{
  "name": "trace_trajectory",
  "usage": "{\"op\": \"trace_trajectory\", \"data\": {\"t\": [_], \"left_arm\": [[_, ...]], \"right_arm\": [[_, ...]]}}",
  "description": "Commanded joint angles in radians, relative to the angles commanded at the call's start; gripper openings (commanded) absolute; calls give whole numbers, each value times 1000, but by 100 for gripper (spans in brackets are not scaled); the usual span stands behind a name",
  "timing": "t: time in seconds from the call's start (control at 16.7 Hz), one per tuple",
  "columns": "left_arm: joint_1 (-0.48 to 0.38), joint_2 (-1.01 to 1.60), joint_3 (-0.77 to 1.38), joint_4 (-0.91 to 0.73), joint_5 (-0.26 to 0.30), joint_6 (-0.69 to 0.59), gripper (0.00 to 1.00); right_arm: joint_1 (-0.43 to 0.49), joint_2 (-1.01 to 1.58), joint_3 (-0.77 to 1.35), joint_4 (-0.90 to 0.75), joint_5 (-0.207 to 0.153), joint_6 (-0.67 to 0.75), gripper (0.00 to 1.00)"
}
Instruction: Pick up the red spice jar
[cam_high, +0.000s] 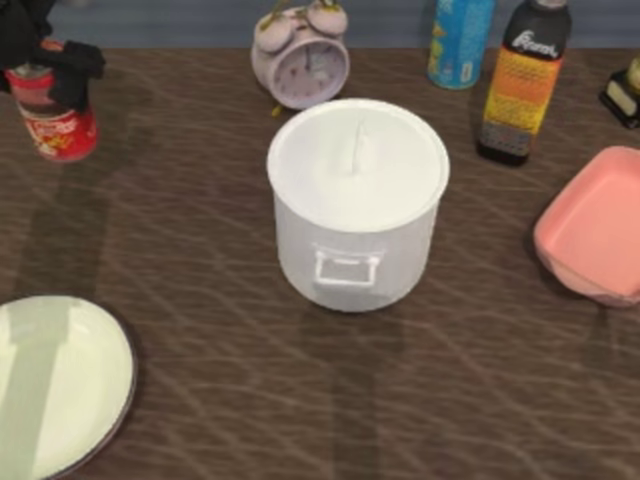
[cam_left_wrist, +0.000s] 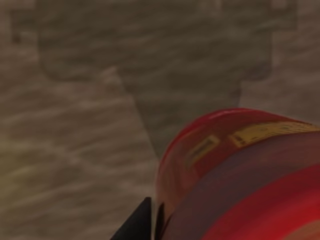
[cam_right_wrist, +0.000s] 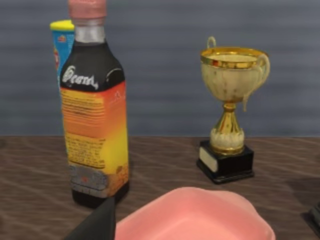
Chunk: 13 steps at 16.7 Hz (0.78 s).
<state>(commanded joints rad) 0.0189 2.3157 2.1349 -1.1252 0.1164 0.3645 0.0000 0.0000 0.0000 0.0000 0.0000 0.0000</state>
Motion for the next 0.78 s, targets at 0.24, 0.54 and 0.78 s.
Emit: {"op": "trace_trajectory", "data": {"t": [0.24,0.54,0.78], "left_arm": [[9,-181,-186,6,-3,4,0],[11,-211,-216,7,-4,5,0],[-19,-215,-239,25,-16,-31,0]], "right_arm": [[0,0,0,0,0,0,100],[0,0,0,0,0,0,100],[0,0,0,0,0,0,100]]}}
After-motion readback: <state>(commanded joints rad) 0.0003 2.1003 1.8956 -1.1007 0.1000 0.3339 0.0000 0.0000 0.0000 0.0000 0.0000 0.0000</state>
